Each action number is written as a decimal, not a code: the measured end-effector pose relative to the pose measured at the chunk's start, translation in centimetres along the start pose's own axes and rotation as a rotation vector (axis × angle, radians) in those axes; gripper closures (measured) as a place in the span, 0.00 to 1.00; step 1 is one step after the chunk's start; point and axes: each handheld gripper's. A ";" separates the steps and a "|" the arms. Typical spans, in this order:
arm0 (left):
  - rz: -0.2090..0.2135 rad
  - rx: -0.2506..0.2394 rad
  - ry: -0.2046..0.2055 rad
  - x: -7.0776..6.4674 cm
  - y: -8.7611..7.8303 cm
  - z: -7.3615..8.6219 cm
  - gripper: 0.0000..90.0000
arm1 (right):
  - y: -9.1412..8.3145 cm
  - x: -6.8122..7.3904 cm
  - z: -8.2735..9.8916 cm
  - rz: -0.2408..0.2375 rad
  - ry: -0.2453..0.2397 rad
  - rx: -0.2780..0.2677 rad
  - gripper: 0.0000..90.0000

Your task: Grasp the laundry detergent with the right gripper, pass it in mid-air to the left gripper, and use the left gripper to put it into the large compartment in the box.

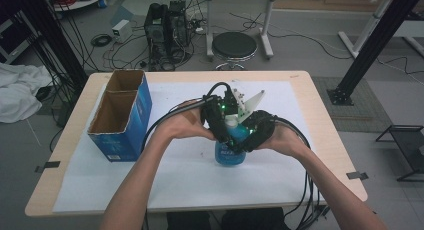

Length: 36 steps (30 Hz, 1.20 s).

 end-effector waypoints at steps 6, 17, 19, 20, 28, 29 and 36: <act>-0.001 0.000 -0.002 0.0 0.1 0.0 0.35 | 0.1 0.1 0.0 -0.004 0.018 0.000 0.49; -0.010 0.004 -0.007 0.1 0.2 0.0 0.41 | 0.2 0.1 0.0 -0.003 0.019 -0.001 0.49; -0.010 0.004 -0.010 0.1 0.2 0.1 0.41 | 0.2 0.1 0.0 -0.002 0.013 0.001 0.49; -0.009 0.003 -0.008 0.1 0.2 0.1 0.41 | 0.2 0.1 0.1 -0.004 0.015 -0.001 0.49; -0.021 -0.015 -0.010 -0.1 0.0 0.1 0.42 | 0.1 0.3 0.1 -0.011 0.042 -0.009 0.49; -0.024 -0.015 -0.010 -0.1 0.0 0.1 0.42 | 0.1 0.2 0.1 -0.011 0.023 -0.017 0.49; -0.020 -0.002 -0.001 0.0 0.1 0.1 0.42 | 0.2 0.1 0.2 -0.006 0.021 -0.023 0.48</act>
Point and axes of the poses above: each handheld gripper's, and its own axes: y roughly forward along the jaws, z roughly out of its underside, x roughly to its left, and after that the axes turned 8 degrees about y, right-handed
